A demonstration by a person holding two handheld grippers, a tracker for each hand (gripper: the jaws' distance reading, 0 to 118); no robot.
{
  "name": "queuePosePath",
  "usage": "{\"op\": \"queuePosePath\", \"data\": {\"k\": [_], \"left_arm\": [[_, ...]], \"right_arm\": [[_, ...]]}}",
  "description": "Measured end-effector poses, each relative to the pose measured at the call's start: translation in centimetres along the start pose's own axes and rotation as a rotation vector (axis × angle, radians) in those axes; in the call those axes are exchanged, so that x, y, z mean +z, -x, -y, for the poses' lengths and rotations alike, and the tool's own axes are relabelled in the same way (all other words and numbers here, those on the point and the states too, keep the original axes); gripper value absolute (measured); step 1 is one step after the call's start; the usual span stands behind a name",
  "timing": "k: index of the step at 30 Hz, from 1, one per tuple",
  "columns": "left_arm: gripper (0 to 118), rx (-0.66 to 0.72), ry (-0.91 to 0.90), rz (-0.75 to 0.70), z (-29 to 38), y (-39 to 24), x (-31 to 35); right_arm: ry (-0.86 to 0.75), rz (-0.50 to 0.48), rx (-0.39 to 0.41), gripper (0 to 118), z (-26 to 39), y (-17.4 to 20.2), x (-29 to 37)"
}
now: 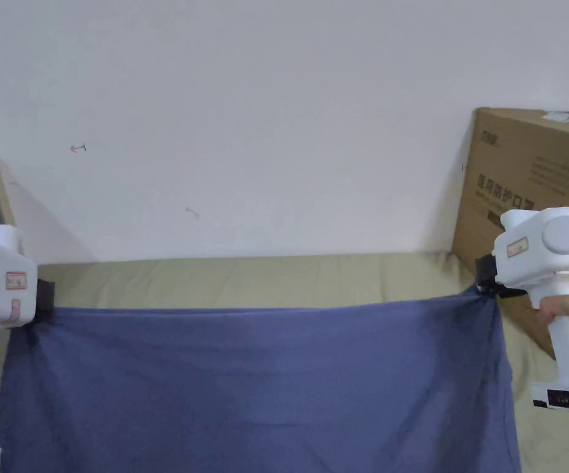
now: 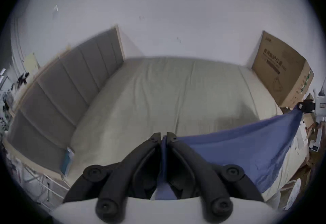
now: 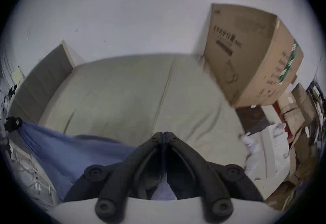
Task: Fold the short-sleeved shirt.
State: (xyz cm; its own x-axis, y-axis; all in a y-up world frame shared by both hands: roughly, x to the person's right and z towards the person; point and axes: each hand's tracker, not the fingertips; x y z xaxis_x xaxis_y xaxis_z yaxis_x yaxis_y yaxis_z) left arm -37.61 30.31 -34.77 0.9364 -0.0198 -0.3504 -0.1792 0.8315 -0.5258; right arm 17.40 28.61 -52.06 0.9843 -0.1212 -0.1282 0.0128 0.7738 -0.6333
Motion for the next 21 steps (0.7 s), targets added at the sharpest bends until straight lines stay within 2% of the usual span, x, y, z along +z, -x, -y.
{"op": "queuePosePath", "data": {"k": [7,14,19,21], "left_arm": [[4,-0.088,-0.176,-0.018,-12.0,-1.9,2.1],[4,-0.027,-0.338,-0.04,-23.1,-2.3,3.3],[4,-0.029,-0.428,-0.06,-28.3,-2.8,3.6],[4,0.014,-0.456,-0.069,-29.8,-2.9,3.2]], "right_arm": [[-0.195,0.051,-0.006,3,-11.1,1.6,4.1],[-0.355,0.021,-0.101,3,-21.8,2.5,7.0],[-0.431,0.054,-0.072,3,-27.5,4.2,9.5],[-0.465,0.033,-0.094,3,-28.7,4.7,10.1]]}}
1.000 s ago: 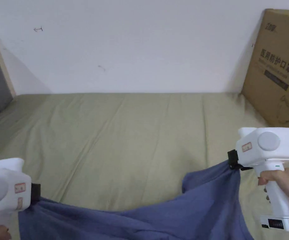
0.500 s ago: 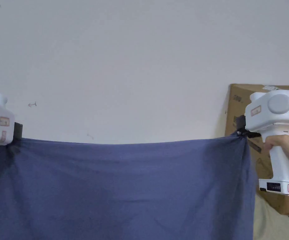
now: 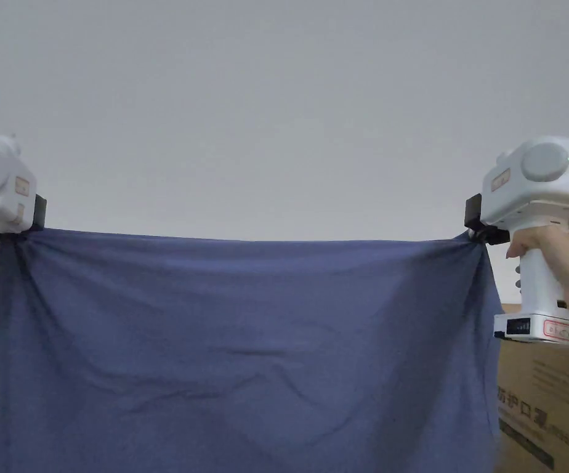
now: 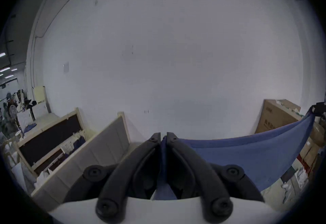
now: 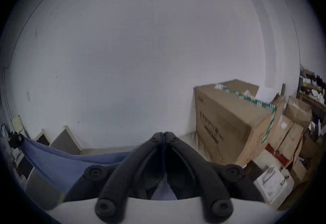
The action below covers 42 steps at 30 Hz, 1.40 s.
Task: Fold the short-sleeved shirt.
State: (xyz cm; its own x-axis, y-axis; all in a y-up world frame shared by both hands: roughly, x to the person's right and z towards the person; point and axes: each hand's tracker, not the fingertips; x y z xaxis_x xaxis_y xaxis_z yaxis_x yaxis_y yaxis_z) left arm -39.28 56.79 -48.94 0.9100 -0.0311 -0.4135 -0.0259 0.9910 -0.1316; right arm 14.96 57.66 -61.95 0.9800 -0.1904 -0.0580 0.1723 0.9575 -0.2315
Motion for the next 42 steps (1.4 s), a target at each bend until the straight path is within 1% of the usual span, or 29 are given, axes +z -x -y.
{"op": "queuePosePath", "data": {"k": [2,4,6,8,10,12,15,16,18,20,21,22,24,25,27,28,29,31,32,36,39,40,42], "left_arm": [[4,0.015,-0.048,-0.01,0.0,0.0,-0.6],[4,-0.014,-0.054,-0.031,1.1,-0.5,-1.7],[4,-0.046,-0.058,-0.054,3.6,-1.1,-3.0],[4,-0.055,-0.031,-0.048,7.1,-1.9,-5.2],[4,-0.07,0.026,-0.042,11.7,-2.7,-7.8],[4,-0.094,0.133,-0.056,17.5,-3.7,-10.9],[4,-0.163,0.307,-0.055,27.3,-5.4,-15.5],[4,-0.185,0.363,-0.05,30.5,-5.8,-16.8],[4,-0.163,0.487,-0.056,37.1,-6.3,-19.2],[4,-0.133,0.602,-0.06,42.8,-6.6,-20.7],[4,-0.124,0.672,-0.044,45.6,-6.6,-21.4],[4,-0.121,0.706,-0.052,47.8,-6.5,-21.7],[4,-0.175,0.767,-0.071,51.9,-5.8,-23.2],[4,-0.166,0.775,-0.079,53.0,-5.4,-23.2],[4,-0.127,0.801,-0.08,54.3,-4.3,-22.2],[4,-0.082,0.799,-0.067,54.7,-3.8,-21.7],[4,-0.066,0.809,-0.064,54.9,-3.2,-21.1],[4,-0.069,0.799,-0.059,54.9,-2.6,-19.3],[4,-0.076,0.801,-0.057,54.7,-2.5,-18.4],[4,-0.056,0.729,-0.008,53.2,-1.2,-12.2],[4,-0.085,0.72,0.011,52.8,0.0,-6.7],[4,-0.11,0.712,-0.009,52.9,0.3,-4.9],[4,-0.132,0.713,0.008,53.4,1.6,-0.7]], "right_arm": [[-0.007,0.002,0.005,3,-0.3,0.3,-0.4],[-0.007,0.003,0.022,3,0.7,0.4,-1.2],[0.027,0.007,0.043,3,2.8,0.3,-3.0],[0.112,0.045,0.07,3,6.0,0.1,-6.0],[0.18,0.061,0.068,3,10.0,-0.4,-9.2],[0.28,0.061,0.071,3,15.3,-1.1,-13.0],[0.45,0.111,0.103,3,24.1,-2.2,-18.7],[0.506,0.131,0.098,3,27.0,-2.6,-20.4],[0.596,0.141,0.069,3,33.2,-3.3,-23.1],[0.693,0.156,0.05,3,38.9,-4.0,-25.2],[0.744,0.174,0.054,3,41.6,-4.3,-25.6],[0.782,0.192,0.048,3,43.8,-4.6,-26.1],[0.839,0.186,0.032,3,47.5,-5.3,-26.5],[0.845,0.181,0.027,3,48.5,-6.4,-27.5],[0.85,0.19,0.074,3,49.9,-7.3,-27.3],[0.851,0.191,0.073,3,50.2,-7.8,-27.1],[0.858,0.182,0.059,3,50.5,-8.0,-25.7],[0.85,0.168,-0.015,3,50.3,-9.0,-24.1],[0.838,0.15,-0.031,3,50.2,-9.5,-23.0],[0.823,0.14,0.015,3,50.4,-10.4,-16.8],[0.826,0.132,-0.005,3,51.3,-11.2,-11.2],[0.823,0.12,-0.008,3,51.7,-11.5,-9.4],[0.825,0.116,0.0,3,53.0,-11.6,-4.7]]}}
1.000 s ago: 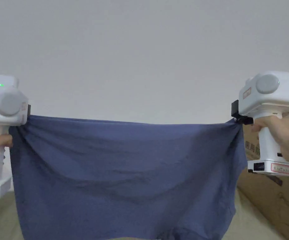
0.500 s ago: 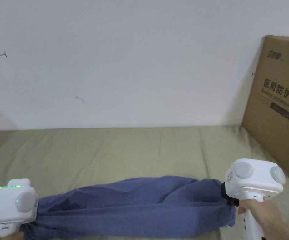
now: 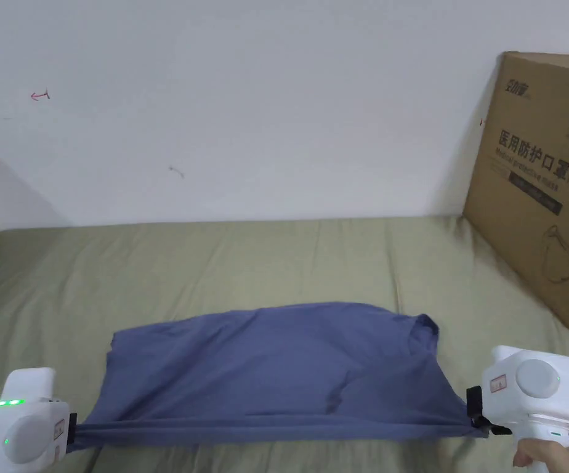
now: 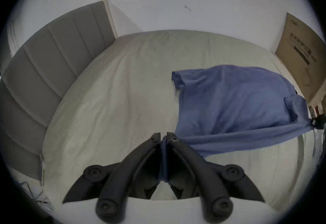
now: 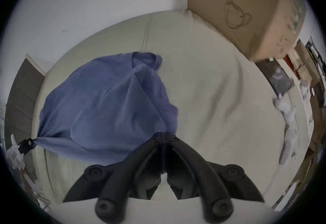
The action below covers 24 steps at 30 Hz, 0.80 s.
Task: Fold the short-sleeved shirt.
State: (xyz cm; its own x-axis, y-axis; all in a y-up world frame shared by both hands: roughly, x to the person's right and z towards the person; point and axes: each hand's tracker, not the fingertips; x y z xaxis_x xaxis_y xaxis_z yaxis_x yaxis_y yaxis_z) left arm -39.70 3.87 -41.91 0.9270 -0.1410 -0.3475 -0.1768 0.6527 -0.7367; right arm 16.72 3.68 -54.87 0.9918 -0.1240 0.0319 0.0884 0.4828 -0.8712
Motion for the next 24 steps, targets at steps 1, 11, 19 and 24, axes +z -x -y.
{"op": "queuePosePath", "data": {"k": [1,11,19,24], "left_arm": [[4,0.002,-0.002,0.007,1.7,0.6,1.5],[4,0.011,0.005,0.018,17.0,5.1,12.5],[4,-0.006,0.013,0.02,23.6,5.8,17.2],[4,-0.012,-0.019,0.021,24.2,5.2,18.5]], "right_arm": [[0.013,-0.005,0.014,3,1.9,-0.5,0.7],[0.072,-0.03,-0.027,3,20.9,-4.8,8.7],[0.058,-0.036,-0.039,3,27.6,-5.8,13.4],[0.038,-0.035,-0.054,3,28.1,-6.0,13.9]]}}
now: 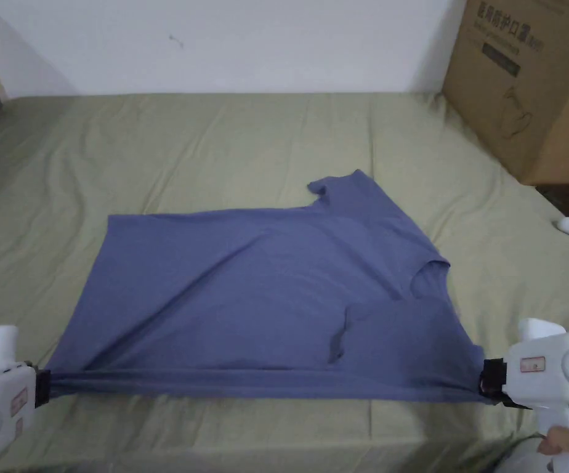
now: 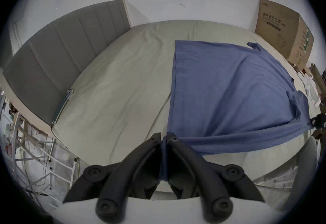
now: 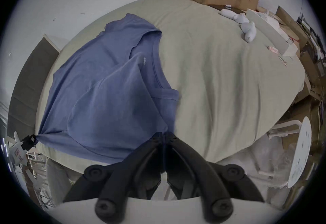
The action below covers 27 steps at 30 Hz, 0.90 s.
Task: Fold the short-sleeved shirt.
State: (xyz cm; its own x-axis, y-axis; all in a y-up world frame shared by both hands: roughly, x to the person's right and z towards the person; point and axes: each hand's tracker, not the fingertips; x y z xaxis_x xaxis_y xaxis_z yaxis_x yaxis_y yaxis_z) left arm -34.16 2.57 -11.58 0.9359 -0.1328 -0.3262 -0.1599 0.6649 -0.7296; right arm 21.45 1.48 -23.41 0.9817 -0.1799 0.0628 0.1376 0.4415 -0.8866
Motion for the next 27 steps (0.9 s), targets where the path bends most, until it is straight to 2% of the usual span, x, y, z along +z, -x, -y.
{"op": "queuePosePath", "data": {"k": [2,4,5,6,7,8,11,12,14,15,16,17,18,23,24,25,26,27], "left_arm": [[10,-0.014,-0.001,-0.021,-0.5,-0.2,0.1],[47,-0.008,0.004,-0.025,-0.8,0.1,0.5],[68,0.009,-0.005,-0.021,-1.0,0.4,0.8],[89,0.033,-0.019,-0.002,-1.2,0.6,1.4],[96,0.052,-0.033,0.018,-1.3,0.8,1.9],[96,0.075,-0.043,0.034,-1.3,1.0,2.4],[93,0.135,-0.05,0.13,-1.0,1.7,3.8],[78,0.15,-0.047,0.151,-0.6,1.7,4.3],[62,0.14,-0.022,0.14,0.6,1.5,4.5],[52,0.149,-0.02,0.089,1.6,1.5,4.8],[19,0.143,-0.002,0.102,2.3,1.5,4.8],[0,0.147,0.032,0.125,3.0,1.8,4.5],[0,0.164,0.052,0.142,3.6,2.0,4.4],[0,0.164,0.057,0.067,3.8,2.8,3.6],[4,0.171,0.062,0.076,3.3,3.1,3.2],[24,0.183,0.058,0.091,3.1,3.7,2.4],[53,0.201,0.037,0.117,2.7,4.0,1.8],[92,0.209,0.011,0.14,2.4,4.3,1.1]], "right_arm": [[-0.018,0.006,0.006,3,-0.1,0.4,0.2],[-0.014,0.001,0.032,5,-0.6,0.4,0.4],[-0.006,0.014,0.05,16,-0.7,0.6,0.7],[-0.022,0.013,0.07,53,-0.6,0.8,1.2],[-0.061,0.006,0.086,81,-0.7,0.8,1.7],[-0.071,0.012,0.092,90,-0.8,1.1,2.3],[-0.099,-0.016,0.126,90,-0.6,1.7,3.6],[-0.114,-0.027,0.141,86,-0.4,2.0,4.0],[-0.124,-0.017,0.175,73,0.7,2.7,4.6],[-0.111,-0.007,0.174,66,1.3,2.8,4.4],[-0.094,-0.005,0.166,37,1.7,2.6,4.2],[-0.068,-0.029,0.165,5,2.4,2.4,3.9],[-0.058,-0.038,0.145,1,3.0,2.3,3.7],[-0.022,-0.037,0.102,0,3.6,1.6,2.1],[-0.021,-0.039,0.09,0,3.6,1.4,2.0],[-0.018,-0.04,0.086,0,3.5,1.4,1.9],[-0.014,-0.041,0.088,0,3.4,1.4,1.8],[-0.014,-0.038,0.09,0,3.4,1.4,1.7]]}}
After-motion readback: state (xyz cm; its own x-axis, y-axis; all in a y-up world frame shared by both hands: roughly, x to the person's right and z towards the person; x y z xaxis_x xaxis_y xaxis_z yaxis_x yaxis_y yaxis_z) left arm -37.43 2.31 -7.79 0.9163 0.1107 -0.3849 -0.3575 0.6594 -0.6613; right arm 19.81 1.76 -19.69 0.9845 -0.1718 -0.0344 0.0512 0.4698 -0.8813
